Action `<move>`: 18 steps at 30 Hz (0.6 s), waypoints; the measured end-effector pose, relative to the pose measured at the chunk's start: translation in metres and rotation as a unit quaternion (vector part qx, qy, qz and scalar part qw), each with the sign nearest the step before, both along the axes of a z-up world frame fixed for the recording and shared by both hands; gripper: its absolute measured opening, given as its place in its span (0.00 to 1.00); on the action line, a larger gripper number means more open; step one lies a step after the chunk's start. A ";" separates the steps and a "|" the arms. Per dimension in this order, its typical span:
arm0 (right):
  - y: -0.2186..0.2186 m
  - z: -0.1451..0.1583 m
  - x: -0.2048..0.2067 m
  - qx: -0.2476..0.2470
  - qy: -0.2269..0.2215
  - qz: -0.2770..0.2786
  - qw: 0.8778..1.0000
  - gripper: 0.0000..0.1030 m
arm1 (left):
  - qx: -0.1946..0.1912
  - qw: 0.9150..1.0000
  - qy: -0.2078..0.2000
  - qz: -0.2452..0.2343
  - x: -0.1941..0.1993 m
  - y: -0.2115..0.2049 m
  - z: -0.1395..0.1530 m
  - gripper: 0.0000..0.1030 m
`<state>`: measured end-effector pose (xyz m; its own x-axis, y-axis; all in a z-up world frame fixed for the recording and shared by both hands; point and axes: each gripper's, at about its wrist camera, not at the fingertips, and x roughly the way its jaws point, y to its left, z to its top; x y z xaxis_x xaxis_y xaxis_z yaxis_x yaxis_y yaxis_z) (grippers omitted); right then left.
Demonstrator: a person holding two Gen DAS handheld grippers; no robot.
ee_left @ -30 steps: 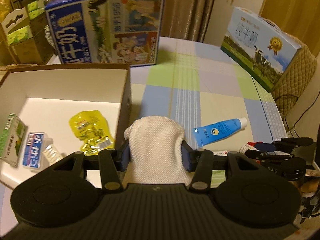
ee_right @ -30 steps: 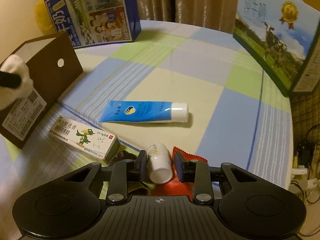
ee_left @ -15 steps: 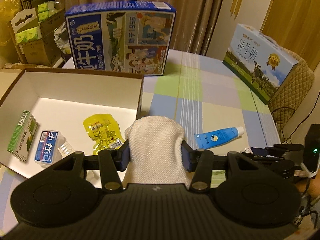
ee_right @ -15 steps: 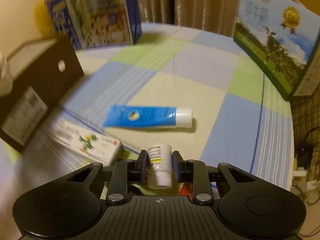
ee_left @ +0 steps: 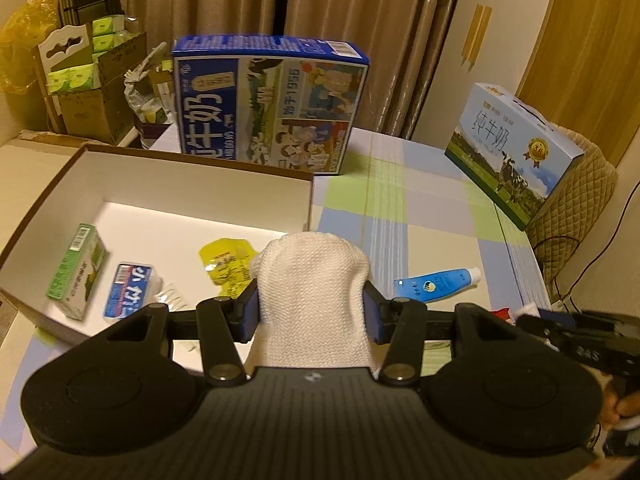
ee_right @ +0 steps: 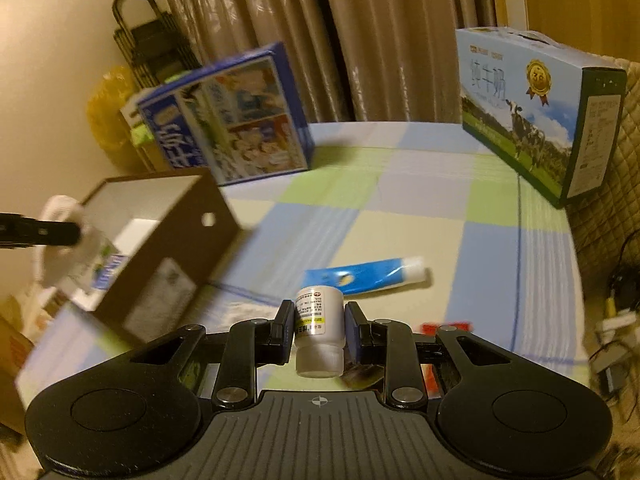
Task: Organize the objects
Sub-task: 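Carry the towel and pill bottle with both tools over the open box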
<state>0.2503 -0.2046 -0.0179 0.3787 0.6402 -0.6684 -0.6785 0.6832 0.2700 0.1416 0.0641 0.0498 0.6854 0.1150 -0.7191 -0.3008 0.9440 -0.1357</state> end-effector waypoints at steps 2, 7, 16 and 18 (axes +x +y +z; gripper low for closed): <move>0.002 0.005 -0.015 0.008 0.009 0.004 1.000 0.23 | -0.001 1.000 -0.001 0.004 -0.008 0.007 0.002 0.44; 0.014 0.016 -0.047 0.024 0.025 0.016 0.999 0.23 | -0.003 1.000 -0.002 0.013 -0.026 0.028 0.004 0.44; 0.061 0.034 -0.087 0.045 0.019 0.051 0.998 0.23 | -0.003 1.000 -0.006 0.022 -0.057 0.066 0.011 0.44; 0.073 0.036 -0.095 0.047 0.018 0.060 0.997 0.23 | -0.002 1.000 -0.007 0.027 -0.063 0.077 0.012 0.44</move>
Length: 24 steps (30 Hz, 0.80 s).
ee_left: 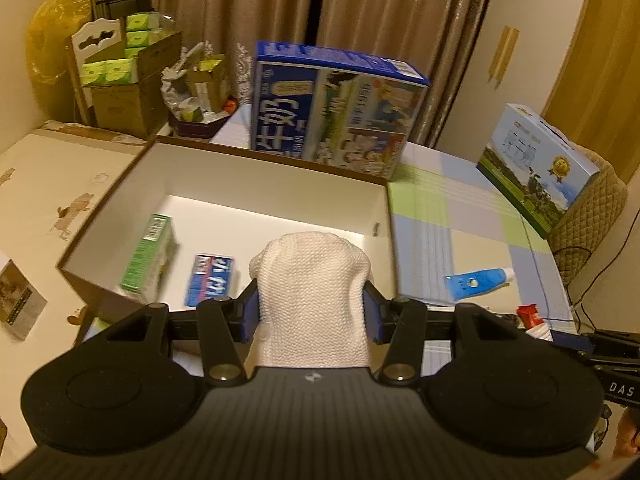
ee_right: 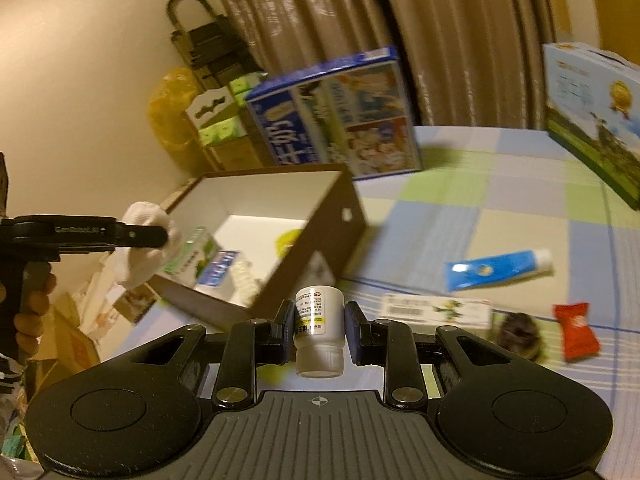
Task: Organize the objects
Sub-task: 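Carry the towel and pill bottle with both tools over the open box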
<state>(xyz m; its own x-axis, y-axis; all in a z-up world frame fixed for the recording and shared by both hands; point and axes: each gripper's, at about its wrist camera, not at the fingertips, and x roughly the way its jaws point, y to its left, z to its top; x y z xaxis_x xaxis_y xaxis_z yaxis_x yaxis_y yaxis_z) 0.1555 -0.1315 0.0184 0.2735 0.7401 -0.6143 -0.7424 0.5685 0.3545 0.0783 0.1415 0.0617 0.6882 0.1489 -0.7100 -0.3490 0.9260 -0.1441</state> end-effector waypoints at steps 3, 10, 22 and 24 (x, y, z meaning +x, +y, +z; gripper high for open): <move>0.020 0.002 -0.009 0.003 -0.001 0.011 1.000 0.23 | 0.003 1.000 -0.001 0.007 -0.009 0.017 0.001 0.44; 0.067 0.002 -0.023 0.002 -0.008 0.035 0.999 0.23 | 0.005 1.000 0.001 0.018 -0.019 0.054 0.000 0.44; 0.153 -0.005 -0.015 -0.015 -0.031 0.047 0.998 0.23 | 0.003 1.000 0.028 0.001 -0.002 0.101 -0.019 0.44; 0.166 -0.008 -0.010 -0.024 -0.033 0.045 0.998 0.23 | 0.001 0.999 0.034 -0.006 0.007 0.110 -0.023 0.44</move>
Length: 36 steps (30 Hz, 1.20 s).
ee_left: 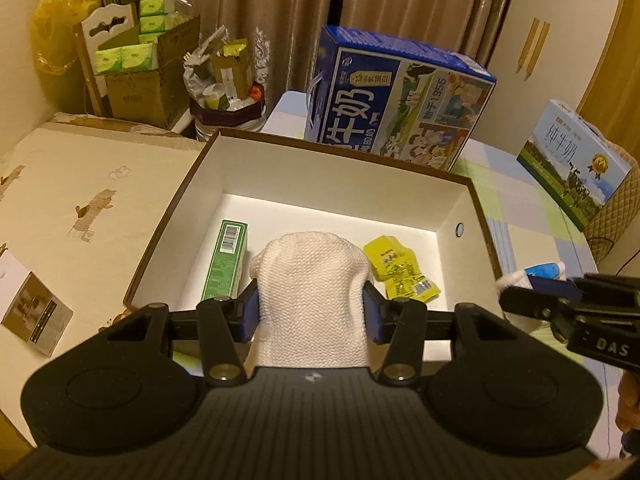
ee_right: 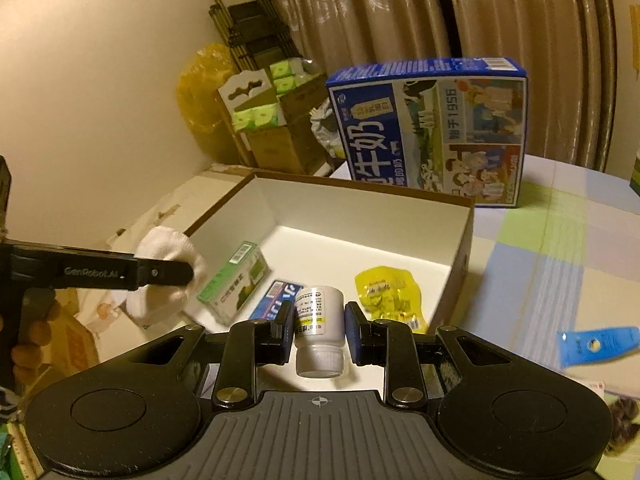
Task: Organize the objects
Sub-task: 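Carry the towel and pill bottle with both tools over the open box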
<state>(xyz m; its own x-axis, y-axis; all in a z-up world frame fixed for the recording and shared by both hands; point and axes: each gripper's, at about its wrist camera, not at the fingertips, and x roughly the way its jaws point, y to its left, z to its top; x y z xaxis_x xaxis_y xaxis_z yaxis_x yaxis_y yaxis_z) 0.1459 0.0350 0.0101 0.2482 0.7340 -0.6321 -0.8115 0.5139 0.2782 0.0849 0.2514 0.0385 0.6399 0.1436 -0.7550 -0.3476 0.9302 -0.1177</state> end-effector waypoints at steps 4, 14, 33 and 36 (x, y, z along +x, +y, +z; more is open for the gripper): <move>0.029 -0.010 0.016 -0.019 0.015 -0.001 1.000 0.23 | 0.010 1.000 0.012 -0.012 0.020 0.013 -0.009 0.44; 0.086 -0.044 0.058 -0.055 0.048 -0.018 0.997 0.23 | 0.021 0.997 0.058 -0.048 0.088 0.045 -0.049 0.44; 0.131 -0.079 0.119 -0.061 0.107 -0.073 0.990 0.23 | 0.014 0.993 0.097 -0.071 0.168 0.081 -0.098 0.53; 0.133 -0.081 0.120 -0.062 0.106 -0.074 0.990 0.23 | 0.024 0.992 0.097 -0.072 0.169 0.080 -0.097 0.60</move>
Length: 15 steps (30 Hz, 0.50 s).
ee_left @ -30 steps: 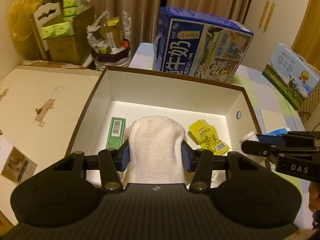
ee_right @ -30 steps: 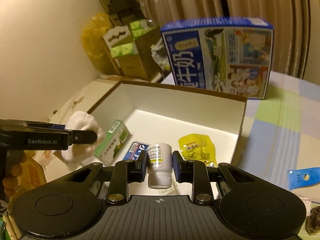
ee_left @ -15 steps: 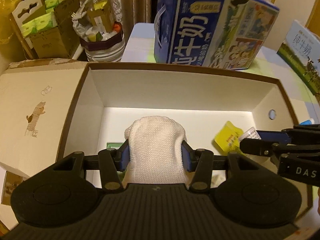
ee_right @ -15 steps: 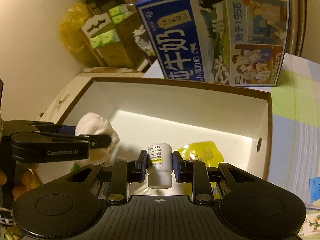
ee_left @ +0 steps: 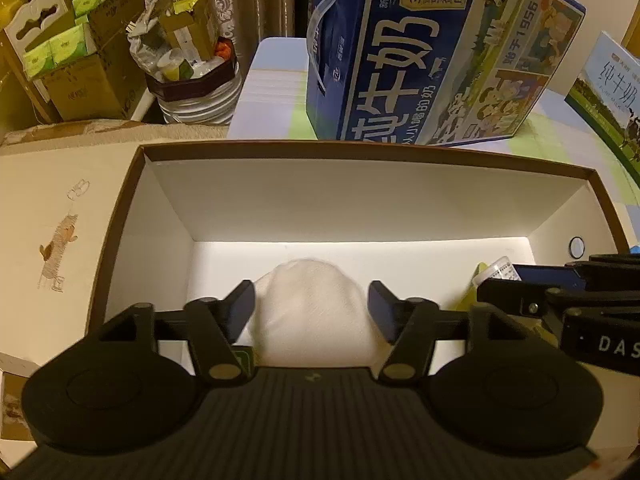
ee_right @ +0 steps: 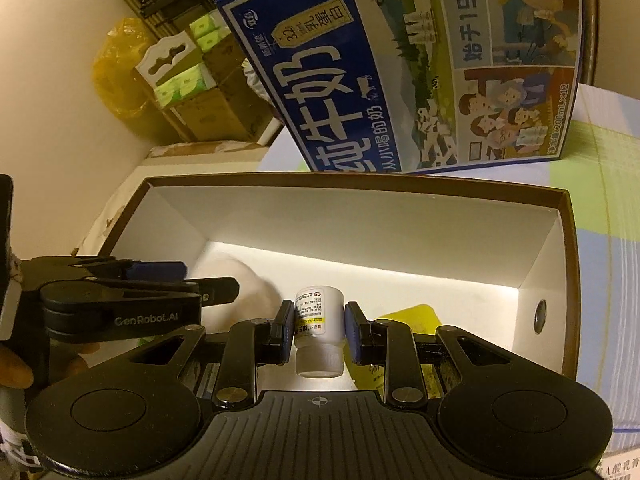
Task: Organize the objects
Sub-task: 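Carry the towel and pill bottle with both tools over the open box, then open both tools to drop the towel and pill bottle into the box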
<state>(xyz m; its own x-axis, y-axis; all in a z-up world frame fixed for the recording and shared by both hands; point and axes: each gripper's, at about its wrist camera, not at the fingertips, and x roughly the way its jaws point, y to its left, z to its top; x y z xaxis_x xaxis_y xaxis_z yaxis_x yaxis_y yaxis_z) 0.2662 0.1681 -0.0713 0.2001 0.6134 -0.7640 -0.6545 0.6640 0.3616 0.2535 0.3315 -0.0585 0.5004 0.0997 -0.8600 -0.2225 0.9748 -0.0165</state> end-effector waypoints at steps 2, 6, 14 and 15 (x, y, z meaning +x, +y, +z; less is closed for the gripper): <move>0.001 -0.001 0.001 -0.001 0.000 -0.001 1.000 0.23 | 0.005 1.000 -0.001 -0.001 -0.001 0.000 0.001 0.60; 0.003 -0.005 0.002 -0.003 0.003 -0.002 1.000 0.23 | 0.013 1.000 0.000 0.002 -0.002 0.001 0.005 0.64; 0.011 -0.012 0.009 -0.001 0.011 -0.007 1.000 0.25 | 0.019 1.000 0.006 0.010 -0.009 0.002 0.010 0.68; 0.011 -0.011 0.009 0.000 0.005 -0.008 1.000 0.26 | 0.017 1.000 0.006 0.011 -0.011 0.002 0.011 0.69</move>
